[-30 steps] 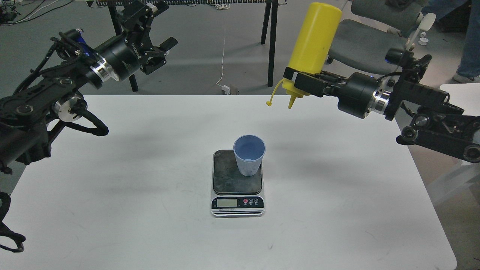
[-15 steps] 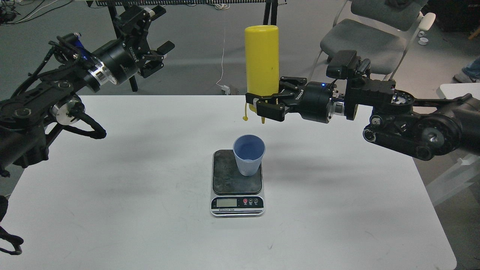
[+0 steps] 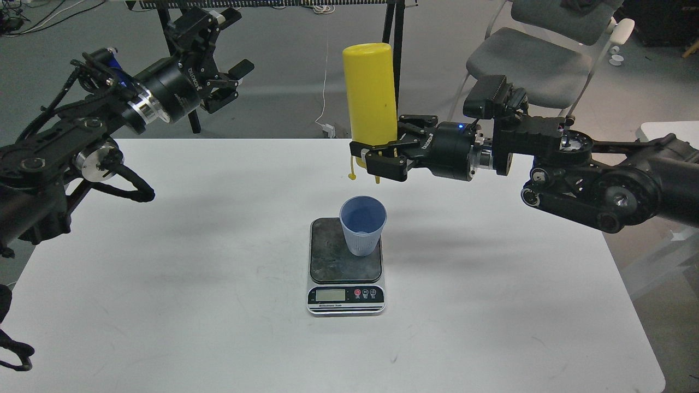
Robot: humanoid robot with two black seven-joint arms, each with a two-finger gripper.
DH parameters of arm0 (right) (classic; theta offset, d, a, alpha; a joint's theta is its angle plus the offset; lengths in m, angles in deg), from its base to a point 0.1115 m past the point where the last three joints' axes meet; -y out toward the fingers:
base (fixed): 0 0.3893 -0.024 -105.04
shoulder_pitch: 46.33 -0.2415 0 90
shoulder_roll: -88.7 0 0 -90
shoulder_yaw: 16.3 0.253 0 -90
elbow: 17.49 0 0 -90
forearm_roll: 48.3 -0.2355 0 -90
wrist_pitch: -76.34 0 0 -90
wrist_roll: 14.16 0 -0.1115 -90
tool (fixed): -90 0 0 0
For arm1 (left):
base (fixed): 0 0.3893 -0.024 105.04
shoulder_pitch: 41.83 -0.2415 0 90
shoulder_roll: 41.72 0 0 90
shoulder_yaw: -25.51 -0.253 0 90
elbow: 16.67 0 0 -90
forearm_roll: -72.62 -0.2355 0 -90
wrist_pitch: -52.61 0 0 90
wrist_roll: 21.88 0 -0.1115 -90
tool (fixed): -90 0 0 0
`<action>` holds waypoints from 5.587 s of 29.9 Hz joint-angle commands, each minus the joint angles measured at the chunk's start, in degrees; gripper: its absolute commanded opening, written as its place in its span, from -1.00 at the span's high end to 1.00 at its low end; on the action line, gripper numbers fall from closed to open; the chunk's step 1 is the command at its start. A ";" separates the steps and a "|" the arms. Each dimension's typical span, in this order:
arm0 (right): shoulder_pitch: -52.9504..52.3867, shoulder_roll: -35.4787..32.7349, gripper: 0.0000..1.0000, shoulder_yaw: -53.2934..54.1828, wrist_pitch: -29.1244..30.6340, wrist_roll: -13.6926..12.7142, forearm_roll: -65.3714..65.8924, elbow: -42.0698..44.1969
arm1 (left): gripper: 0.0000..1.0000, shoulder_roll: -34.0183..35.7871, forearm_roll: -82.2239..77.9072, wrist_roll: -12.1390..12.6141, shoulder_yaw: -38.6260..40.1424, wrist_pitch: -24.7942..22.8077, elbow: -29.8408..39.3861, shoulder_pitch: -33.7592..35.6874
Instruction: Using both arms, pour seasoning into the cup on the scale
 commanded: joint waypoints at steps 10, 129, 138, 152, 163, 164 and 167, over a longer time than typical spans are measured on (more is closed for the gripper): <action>20.96 -9.37 0.09 27.47 32.36 0.01 -69.45 -8.82 | -0.97 -0.25 0.00 0.00 -0.09 0.00 0.00 0.00; 75.84 6.55 -0.98 57.39 35.79 0.01 -95.10 1.29 | -0.97 -1.04 -2.11 0.00 -2.20 0.00 -0.35 -1.05; 83.93 -15.14 -0.98 57.22 35.79 0.01 -94.39 -0.55 | -0.97 -0.51 -2.03 0.00 -2.20 0.00 -0.17 -1.05; 37.23 -28.64 -0.97 47.49 35.79 0.01 -83.68 28.00 | -0.97 -1.74 -1.41 0.00 1.75 0.00 -0.17 -1.41; 13.80 1.50 -0.96 21.27 35.79 0.01 -81.30 32.67 | -0.97 -1.92 -1.06 0.00 4.83 0.00 -0.53 -1.58; 13.89 3.36 -0.96 21.10 35.79 0.01 -81.21 32.58 | -0.97 -1.92 -1.15 0.00 4.83 0.00 -0.61 -1.58; 14.68 7.15 -0.96 21.53 35.79 0.01 -81.38 32.32 | -0.97 -1.92 -1.06 0.00 4.92 0.00 -0.88 -1.58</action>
